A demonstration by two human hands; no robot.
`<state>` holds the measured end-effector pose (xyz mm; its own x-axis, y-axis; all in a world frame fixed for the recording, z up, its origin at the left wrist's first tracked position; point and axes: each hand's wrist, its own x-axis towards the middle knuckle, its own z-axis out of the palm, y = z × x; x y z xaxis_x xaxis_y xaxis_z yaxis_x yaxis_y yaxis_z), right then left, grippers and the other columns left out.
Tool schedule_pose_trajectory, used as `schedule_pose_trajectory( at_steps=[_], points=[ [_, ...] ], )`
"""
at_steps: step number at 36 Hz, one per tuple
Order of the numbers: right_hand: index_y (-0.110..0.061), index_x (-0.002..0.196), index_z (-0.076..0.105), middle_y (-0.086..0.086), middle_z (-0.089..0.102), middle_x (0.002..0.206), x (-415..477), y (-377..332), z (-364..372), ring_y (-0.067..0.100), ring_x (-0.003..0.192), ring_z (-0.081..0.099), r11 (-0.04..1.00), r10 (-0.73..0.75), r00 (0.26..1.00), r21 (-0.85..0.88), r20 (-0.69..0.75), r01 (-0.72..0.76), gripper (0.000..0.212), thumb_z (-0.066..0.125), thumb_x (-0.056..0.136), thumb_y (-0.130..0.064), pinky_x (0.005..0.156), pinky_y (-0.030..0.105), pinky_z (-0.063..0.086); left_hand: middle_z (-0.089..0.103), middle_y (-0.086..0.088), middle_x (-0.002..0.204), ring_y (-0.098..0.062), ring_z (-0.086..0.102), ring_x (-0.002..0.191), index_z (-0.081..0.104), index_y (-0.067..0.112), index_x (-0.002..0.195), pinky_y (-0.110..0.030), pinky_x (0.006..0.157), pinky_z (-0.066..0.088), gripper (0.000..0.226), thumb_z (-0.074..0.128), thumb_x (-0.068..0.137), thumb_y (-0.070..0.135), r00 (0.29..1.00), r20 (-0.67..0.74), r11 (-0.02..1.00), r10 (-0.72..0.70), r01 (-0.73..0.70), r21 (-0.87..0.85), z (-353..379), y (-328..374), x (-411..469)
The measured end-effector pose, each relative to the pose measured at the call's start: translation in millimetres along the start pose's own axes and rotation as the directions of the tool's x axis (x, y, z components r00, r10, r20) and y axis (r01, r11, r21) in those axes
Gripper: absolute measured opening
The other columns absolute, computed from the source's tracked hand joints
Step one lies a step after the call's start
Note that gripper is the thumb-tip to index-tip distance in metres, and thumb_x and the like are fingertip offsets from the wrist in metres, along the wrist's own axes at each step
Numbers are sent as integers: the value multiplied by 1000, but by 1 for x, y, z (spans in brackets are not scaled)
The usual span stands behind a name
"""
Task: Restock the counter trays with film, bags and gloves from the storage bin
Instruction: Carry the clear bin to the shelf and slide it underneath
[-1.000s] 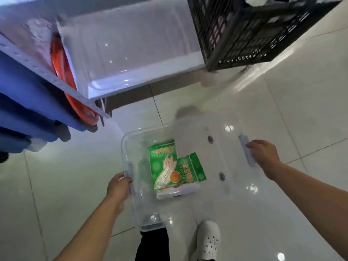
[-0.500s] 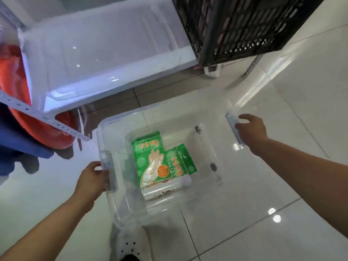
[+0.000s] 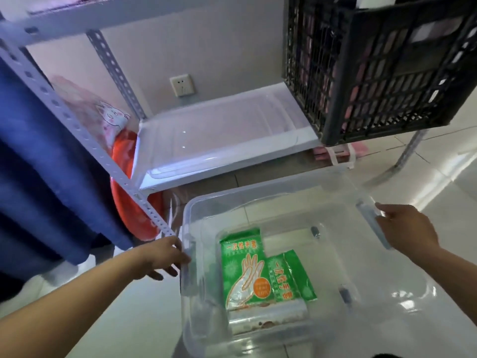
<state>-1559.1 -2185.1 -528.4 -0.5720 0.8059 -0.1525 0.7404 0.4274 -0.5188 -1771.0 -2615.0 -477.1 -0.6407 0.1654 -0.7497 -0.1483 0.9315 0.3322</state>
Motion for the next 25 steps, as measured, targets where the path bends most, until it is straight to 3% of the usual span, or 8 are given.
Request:
schedule_pose_trajectory(
  at_steps=[2, 4, 7, 9, 13, 17, 21, 25],
  points=[
    [-25, 134, 60, 13, 69, 123, -8, -7, -5, 39, 108, 63, 995, -5, 997, -100, 71, 12, 43, 57, 91, -27, 88, 41, 50, 65, -9, 120, -28, 66, 105, 57, 16, 124, -30, 76, 50, 44, 68, 87, 38, 990, -126, 931, 57, -7, 364, -10, 15, -3],
    [-26, 142, 49, 13, 68, 124, -16, -14, -8, 36, 107, 64, 974, -11, 992, -223, 122, 39, 54, 58, 89, -31, 87, 40, 50, 60, -11, 126, -31, 63, 107, 49, 20, 129, -37, 83, 54, 51, 65, 85, 40, 928, -310, 841, 207, -7, 541, -20, 30, -1],
    [-27, 148, 39, 9, 66, 126, -24, -24, -7, 32, 110, 63, 945, -31, 987, -317, 156, 80, 64, 57, 88, -43, 91, 39, 49, 57, -13, 125, -33, 57, 108, 49, 19, 128, -48, 91, 51, 49, 65, 83, 30, 791, -448, 849, 418, -164, 502, -32, 56, 16],
    [-27, 148, 36, 6, 67, 122, -27, -27, -2, 30, 109, 63, 923, -74, 988, -366, 136, 119, 64, 53, 89, -46, 91, 39, 49, 50, -16, 139, -36, 51, 121, 43, 18, 140, -50, 99, 47, 63, 67, 83, 27, 730, -493, 850, 474, -234, 471, -38, 73, 35],
    [-25, 150, 26, 3, 62, 125, -35, -25, 15, 29, 109, 60, 897, -119, 985, -412, 123, 160, 67, 48, 91, -47, 88, 40, 46, 26, -11, 160, -36, 26, 144, 23, 19, 153, -53, 114, 28, 80, 67, 87, 28, 692, -536, 805, 484, -112, 582, -55, 95, 75],
    [-28, 154, 8, -3, 46, 144, -38, -23, 20, 31, 121, 51, 903, -69, 984, -410, 164, 132, 78, 46, 91, -52, 95, 46, 42, 51, -15, 135, -38, 43, 128, 43, 17, 135, -50, 109, 29, 54, 65, 87, 27, 734, -558, 808, 388, 21, 589, -65, 97, 96],
    [-34, 153, -13, -2, 22, 160, -44, -23, 19, 33, 140, 30, 906, 32, 970, -416, 243, 74, 94, 48, 87, -61, 105, 53, 34, 50, -14, 118, -35, 48, 112, 46, 13, 123, -49, 97, 40, 38, 64, 89, 18, 704, -560, 765, 436, 37, 642, -62, 93, 97],
    [-30, 155, -8, 2, 4, 166, -54, -22, 19, 34, 150, 10, 902, -6, 981, -423, 193, 89, 91, 45, 89, -63, 115, 55, 22, 49, -12, 102, -31, 50, 94, 50, 10, 110, -43, 78, 49, 28, 59, 85, 1, 653, -545, 717, 525, 4, 697, -59, 84, 91]
  ],
)
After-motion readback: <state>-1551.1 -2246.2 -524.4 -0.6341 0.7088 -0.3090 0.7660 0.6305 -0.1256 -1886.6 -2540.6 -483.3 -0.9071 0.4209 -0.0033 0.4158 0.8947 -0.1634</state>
